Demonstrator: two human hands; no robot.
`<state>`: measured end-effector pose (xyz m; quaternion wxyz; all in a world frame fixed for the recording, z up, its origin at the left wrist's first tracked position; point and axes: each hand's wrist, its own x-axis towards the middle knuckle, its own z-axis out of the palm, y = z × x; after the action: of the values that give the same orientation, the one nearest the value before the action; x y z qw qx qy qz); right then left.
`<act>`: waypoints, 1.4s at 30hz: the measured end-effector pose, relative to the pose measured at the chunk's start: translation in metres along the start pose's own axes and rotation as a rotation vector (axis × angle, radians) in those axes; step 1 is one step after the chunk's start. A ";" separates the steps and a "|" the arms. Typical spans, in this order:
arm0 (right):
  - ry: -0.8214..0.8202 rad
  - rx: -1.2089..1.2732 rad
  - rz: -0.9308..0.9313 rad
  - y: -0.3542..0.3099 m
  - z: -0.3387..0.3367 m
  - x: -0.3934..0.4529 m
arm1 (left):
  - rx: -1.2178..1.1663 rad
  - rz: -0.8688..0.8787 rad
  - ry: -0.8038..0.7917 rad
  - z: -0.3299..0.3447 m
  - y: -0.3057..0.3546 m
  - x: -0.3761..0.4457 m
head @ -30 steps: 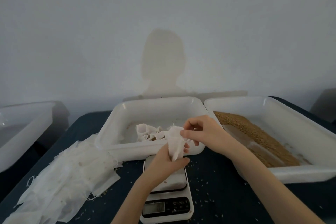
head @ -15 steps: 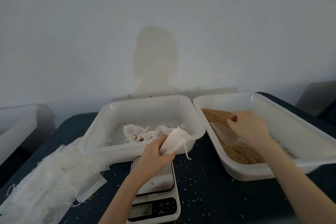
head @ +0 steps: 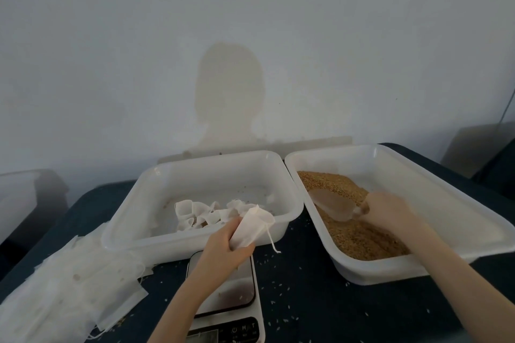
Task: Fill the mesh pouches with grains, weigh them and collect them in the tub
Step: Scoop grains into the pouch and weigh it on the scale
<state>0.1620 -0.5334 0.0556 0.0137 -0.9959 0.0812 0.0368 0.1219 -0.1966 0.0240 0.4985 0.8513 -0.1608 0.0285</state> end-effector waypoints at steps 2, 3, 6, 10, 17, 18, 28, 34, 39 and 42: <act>-0.048 0.062 -0.012 0.001 -0.005 0.000 | -0.001 -0.014 0.005 -0.002 -0.002 0.001; -0.071 0.091 -0.014 0.001 -0.008 -0.001 | -0.002 -0.005 0.007 -0.004 -0.003 0.001; -0.096 0.074 0.015 0.003 -0.020 -0.002 | 0.006 0.000 0.014 -0.009 -0.004 0.000; -0.116 -0.112 0.078 0.004 -0.040 -0.005 | 0.013 -0.036 0.032 -0.010 -0.007 0.002; -0.103 0.159 -0.002 -0.026 -0.009 0.013 | -0.002 0.041 0.015 -0.003 -0.005 -0.001; -0.088 0.203 -0.019 -0.024 -0.006 0.014 | -0.001 0.039 0.010 -0.002 -0.005 -0.002; 0.131 0.519 -0.040 -0.008 -0.002 0.016 | 0.013 -0.036 0.042 -0.008 -0.011 -0.004; 0.249 0.593 -0.217 -0.018 -0.013 0.010 | -0.021 -0.046 0.058 -0.019 -0.009 -0.011; 0.218 0.657 -0.436 -0.038 -0.039 -0.019 | -0.042 -0.074 0.103 -0.033 -0.007 -0.017; 0.093 0.678 -0.539 -0.047 -0.057 -0.039 | -0.017 -0.091 0.122 -0.041 -0.007 -0.021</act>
<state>0.1350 -0.4823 0.1163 0.3453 -0.9213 -0.1738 -0.0418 0.1084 -0.1534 0.0344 0.5156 0.8500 -0.0914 0.0565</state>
